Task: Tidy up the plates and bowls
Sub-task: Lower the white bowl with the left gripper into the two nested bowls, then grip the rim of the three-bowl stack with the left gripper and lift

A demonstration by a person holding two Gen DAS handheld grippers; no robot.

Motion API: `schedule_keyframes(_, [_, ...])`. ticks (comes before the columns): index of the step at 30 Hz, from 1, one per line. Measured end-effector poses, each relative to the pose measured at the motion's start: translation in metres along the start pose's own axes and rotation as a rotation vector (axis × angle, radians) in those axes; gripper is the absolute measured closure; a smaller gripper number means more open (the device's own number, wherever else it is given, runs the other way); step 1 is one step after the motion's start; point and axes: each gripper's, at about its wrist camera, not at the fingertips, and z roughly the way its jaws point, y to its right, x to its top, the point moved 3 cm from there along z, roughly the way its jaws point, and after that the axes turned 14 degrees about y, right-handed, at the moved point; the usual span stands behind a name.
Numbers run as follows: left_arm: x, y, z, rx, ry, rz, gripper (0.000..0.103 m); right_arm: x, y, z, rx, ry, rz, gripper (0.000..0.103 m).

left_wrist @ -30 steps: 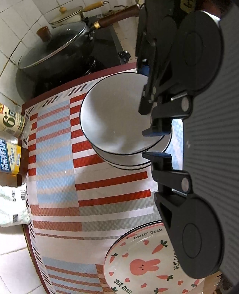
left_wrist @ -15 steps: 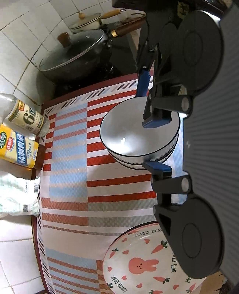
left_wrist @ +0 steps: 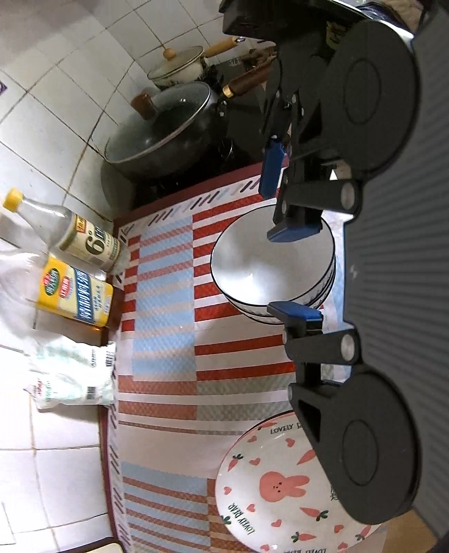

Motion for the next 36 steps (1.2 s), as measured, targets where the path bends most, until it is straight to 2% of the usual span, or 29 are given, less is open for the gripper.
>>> schedule_keyframes(6, [-0.008,0.0,-0.028,-0.044,0.081,0.057,0.066,-0.001,-0.011,-0.033,0.003,0.111,-0.043,0.048])
schedule_keyframes(9, [-0.016,0.0,-0.037,-0.039,0.068,0.065,0.066,-0.008,-0.021,-0.052,0.009,0.168,-0.1,0.043])
schedule_keyframes(12, [-0.025,-0.001,-0.048,-0.037,0.089,0.068,0.065,-0.019,-0.032,-0.072,0.007,0.222,-0.166,0.039])
schedule_keyframes(17, [-0.043,-0.003,-0.063,-0.054,0.167,0.067,0.062,-0.047,-0.043,-0.093,0.012,0.273,-0.252,0.034])
schedule_keyframes(20, [-0.054,-0.005,-0.065,-0.067,0.223,0.083,0.06,-0.067,-0.044,-0.097,0.014,0.306,-0.266,0.022])
schedule_keyframes(21, [-0.057,-0.004,-0.064,-0.074,0.241,0.087,0.056,-0.074,-0.043,-0.095,0.012,0.315,-0.269,0.014])
schedule_keyframes(22, [-0.061,-0.004,-0.063,-0.079,0.257,0.092,0.053,-0.082,-0.042,-0.093,0.008,0.328,-0.276,0.011])
schedule_keyframes(27, [-0.072,-0.005,-0.045,-0.11,0.317,0.084,0.038,-0.112,-0.036,-0.064,-0.027,0.343,-0.316,0.007])
schedule_keyframes(32, [-0.078,-0.02,-0.007,-0.095,0.288,-0.037,0.036,-0.137,-0.025,-0.021,-0.072,0.372,-0.292,0.005])
schedule_keyframes(36, [-0.08,-0.033,0.016,-0.117,0.253,-0.15,0.036,-0.147,-0.023,0.012,-0.093,0.387,-0.288,0.005])
